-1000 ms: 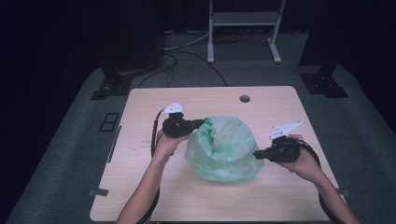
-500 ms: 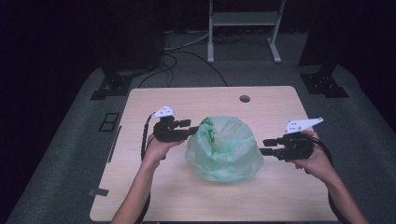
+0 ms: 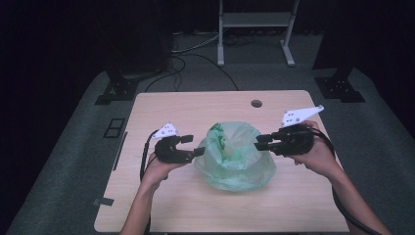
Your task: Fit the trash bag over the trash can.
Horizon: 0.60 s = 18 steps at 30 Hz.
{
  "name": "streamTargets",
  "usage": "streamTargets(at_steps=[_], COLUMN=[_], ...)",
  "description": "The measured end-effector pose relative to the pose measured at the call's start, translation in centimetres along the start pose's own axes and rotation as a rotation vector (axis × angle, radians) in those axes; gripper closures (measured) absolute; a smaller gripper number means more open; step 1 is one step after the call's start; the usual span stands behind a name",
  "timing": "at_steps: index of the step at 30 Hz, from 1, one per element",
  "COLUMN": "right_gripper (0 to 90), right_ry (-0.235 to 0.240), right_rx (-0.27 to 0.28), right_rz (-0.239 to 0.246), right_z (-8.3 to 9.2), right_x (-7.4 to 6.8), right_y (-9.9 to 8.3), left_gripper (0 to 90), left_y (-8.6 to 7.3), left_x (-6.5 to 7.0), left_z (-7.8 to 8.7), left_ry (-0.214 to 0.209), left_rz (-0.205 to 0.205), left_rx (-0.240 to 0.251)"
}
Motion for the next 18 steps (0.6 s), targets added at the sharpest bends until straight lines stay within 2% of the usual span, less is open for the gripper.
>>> streamTargets(at_steps=[1, 7, 11, 14, 16, 18], right_gripper=[69.5, 70.4, 70.6, 71.0, 71.6, 72.4], right_ry=[-0.004, 0.003, -0.012, -0.013, 0.013, 0.041], right_rx=[-0.01, -0.097, -0.21, -0.303, -0.342, -0.365], right_rz=[0.011, 0.035, 0.07, 0.092, 0.099, 0.11], right_z=[-0.3, -2.2, -4.0, -5.4, -5.9, -6.3], right_x=[0.0, -0.2, -0.3, -0.3, -0.6, -1.0], right_y=[0.4, 2.2, 3.0, 2.8, 2.6, 2.5], left_gripper=[20.7, 16.8, 14.9, 13.1, 13.1, 12.9], left_y=[-0.1, -0.7, -1.0, -1.3, -1.4, -1.5], left_x=[0.1, 1.5, 2.3, 2.6, 2.6, 2.6], left_z=[0.0, -0.4, -0.7, -1.2, -1.2, -1.3], left_ry=[0.008, -0.022, -0.028, -0.021, -0.033, -0.028], left_rz=[-0.003, -0.042, -0.062, -0.071, -0.064, -0.064], left_rx=[-0.008, -0.024, -0.03, -0.063, -0.062, -0.067])
Point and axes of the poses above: each handheld gripper's, and its own axes: z roughly backward along the jaws, y roughly out of its top, x roughly to its right, the point moved 4 cm from there along -z, roughly forward along the jaws, and after that the axes turned 9 degrees about -x, right-handed, at the moved point
